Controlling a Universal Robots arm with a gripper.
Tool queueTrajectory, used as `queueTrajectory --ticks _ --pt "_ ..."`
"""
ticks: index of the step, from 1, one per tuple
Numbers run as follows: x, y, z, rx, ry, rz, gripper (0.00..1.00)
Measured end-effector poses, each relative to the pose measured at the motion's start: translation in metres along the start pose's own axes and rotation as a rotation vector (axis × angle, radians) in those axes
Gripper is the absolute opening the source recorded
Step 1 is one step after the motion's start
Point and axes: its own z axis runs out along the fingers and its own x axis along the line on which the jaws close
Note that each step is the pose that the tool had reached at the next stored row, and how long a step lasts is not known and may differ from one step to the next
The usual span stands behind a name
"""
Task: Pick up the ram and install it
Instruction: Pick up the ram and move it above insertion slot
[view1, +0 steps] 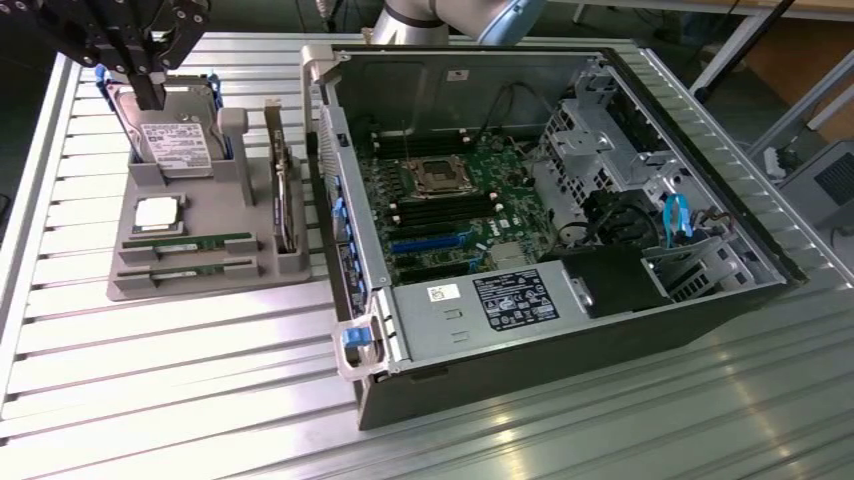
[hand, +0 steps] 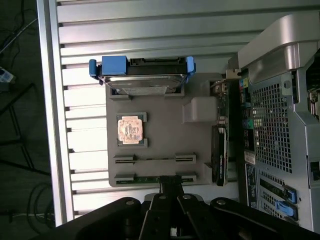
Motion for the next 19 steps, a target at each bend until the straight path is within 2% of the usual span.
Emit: queueTrajectory --ticks 5,8,13,15,19 --pt "0.0000 0.0000 0.0000 -0.0003 0.0005 -0.011 0.09" --pt "0.0000 0.0000 0.0000 -0.0018 0.0032 -0.071 0.09" --pt "0.0000 0.0000 0.0000 -0.0035 0.0061 -0.135 0.09" --pt "0.0000 0.0000 0.0001 -0.0045 0.0077 -0.173 0.09" --pt "0.0000 0.0000 0.0003 -0.0079 0.0135 -0.304 0.09"
